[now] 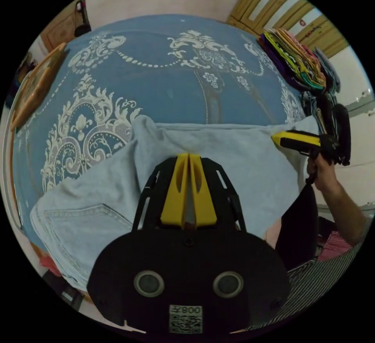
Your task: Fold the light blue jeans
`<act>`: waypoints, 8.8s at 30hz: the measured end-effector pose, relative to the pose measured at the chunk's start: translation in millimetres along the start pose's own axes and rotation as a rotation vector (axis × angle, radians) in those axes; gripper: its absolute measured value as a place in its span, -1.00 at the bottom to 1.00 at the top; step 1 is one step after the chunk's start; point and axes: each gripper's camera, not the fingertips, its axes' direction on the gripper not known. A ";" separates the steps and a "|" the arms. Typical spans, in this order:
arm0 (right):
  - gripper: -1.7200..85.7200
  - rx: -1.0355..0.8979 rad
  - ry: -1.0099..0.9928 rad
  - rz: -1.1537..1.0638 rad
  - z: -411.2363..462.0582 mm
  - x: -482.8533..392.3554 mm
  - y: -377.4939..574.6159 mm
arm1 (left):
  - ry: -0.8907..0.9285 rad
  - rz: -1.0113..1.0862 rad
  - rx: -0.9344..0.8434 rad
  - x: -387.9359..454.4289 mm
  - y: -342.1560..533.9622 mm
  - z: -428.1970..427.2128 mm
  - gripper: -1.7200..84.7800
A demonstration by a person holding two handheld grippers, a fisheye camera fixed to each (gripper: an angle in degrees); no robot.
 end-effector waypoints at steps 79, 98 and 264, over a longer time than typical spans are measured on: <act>-0.88 0.779 -0.329 0.467 -155.7 199.2 581.6 | 0.562 0.761 -0.030 423.3 -171.9 123.1 -0.90; -0.88 0.282 -0.323 -0.064 -41.6 -81.1 367.5 | 0.318 0.203 -0.035 99.7 -2.2 54.3 -0.94; -0.96 -0.304 -0.046 -0.540 248.8 -946.3 -425.7 | 0.269 -0.745 0.609 -618.6 843.1 -295.6 -0.94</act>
